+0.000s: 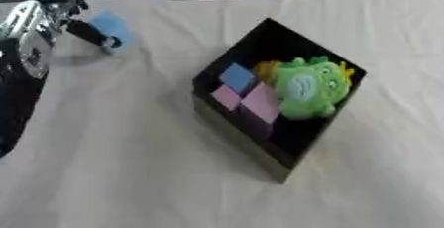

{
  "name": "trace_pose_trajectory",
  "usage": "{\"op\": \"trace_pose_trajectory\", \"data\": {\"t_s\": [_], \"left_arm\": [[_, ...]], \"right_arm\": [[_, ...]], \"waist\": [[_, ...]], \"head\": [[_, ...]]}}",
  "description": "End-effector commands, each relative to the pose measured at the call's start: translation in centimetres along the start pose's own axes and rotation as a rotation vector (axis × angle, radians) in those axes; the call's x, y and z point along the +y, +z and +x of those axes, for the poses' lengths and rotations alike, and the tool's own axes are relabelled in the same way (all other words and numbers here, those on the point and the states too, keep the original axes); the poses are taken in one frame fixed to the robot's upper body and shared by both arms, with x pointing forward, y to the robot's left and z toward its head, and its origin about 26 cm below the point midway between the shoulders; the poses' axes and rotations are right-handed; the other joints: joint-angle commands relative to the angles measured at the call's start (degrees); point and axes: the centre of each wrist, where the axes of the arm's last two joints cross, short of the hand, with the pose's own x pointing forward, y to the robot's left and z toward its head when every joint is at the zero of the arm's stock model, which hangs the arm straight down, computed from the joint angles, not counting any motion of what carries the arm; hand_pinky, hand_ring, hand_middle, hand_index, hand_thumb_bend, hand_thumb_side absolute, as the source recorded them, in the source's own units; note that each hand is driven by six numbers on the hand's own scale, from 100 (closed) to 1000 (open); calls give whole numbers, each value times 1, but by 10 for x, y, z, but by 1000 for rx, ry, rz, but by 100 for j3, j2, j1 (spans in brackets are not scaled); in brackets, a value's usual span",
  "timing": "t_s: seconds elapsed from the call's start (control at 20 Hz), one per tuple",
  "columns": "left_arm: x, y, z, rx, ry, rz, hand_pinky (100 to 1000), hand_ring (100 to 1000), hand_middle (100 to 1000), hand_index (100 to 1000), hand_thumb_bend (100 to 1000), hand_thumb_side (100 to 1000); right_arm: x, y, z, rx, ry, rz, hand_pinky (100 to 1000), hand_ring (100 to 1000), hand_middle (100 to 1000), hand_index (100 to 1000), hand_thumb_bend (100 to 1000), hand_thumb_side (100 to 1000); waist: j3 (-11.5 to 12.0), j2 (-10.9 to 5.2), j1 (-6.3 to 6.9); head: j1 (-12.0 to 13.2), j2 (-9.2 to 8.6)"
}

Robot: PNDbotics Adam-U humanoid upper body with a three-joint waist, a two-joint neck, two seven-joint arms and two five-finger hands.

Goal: Pick up objects on the table and place them in the box.

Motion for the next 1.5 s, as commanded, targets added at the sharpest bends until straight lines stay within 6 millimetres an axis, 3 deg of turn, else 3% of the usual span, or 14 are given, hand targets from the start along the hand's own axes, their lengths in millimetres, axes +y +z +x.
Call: {"op": "trace_pose_trajectory", "data": {"t_s": [0.05, 0.5, 1.1, 1.4, 1.5], "left_arm": [[19, 1, -3, 5, 37, 54, 917, 932, 870, 935, 560, 387], [22, -1, -4, -31, 128, 54, 914, 930, 873, 932, 524, 426], [18, -8, -8, -5, 159, 30, 907, 917, 840, 910, 459, 384], [17, -8, -6, -29, 192, 42, 895, 865, 772, 869, 302, 316], [17, -7, -6, -42, 199, 55, 878, 815, 704, 814, 224, 255]], "right_arm": [[-2, -6, 6, -27, 19, 14, 875, 804, 553, 759, 100, 556], [0, -7, 6, -28, 26, 19, 877, 805, 551, 759, 100, 556], [2, -9, 7, -35, 24, 24, 878, 804, 548, 759, 100, 556], [3, -9, 7, -35, 23, 21, 878, 804, 547, 760, 100, 556], [3, -8, 6, -32, 24, 19, 879, 804, 547, 761, 100, 557]], "waist": [[-12, -23, -56], [-44, 117, -23], [-83, 225, -22], [-107, 242, -29], [-106, 238, -26]], "head": [[40, -103], [69, -194], [122, -272], [139, -269], [137, -257]]}}
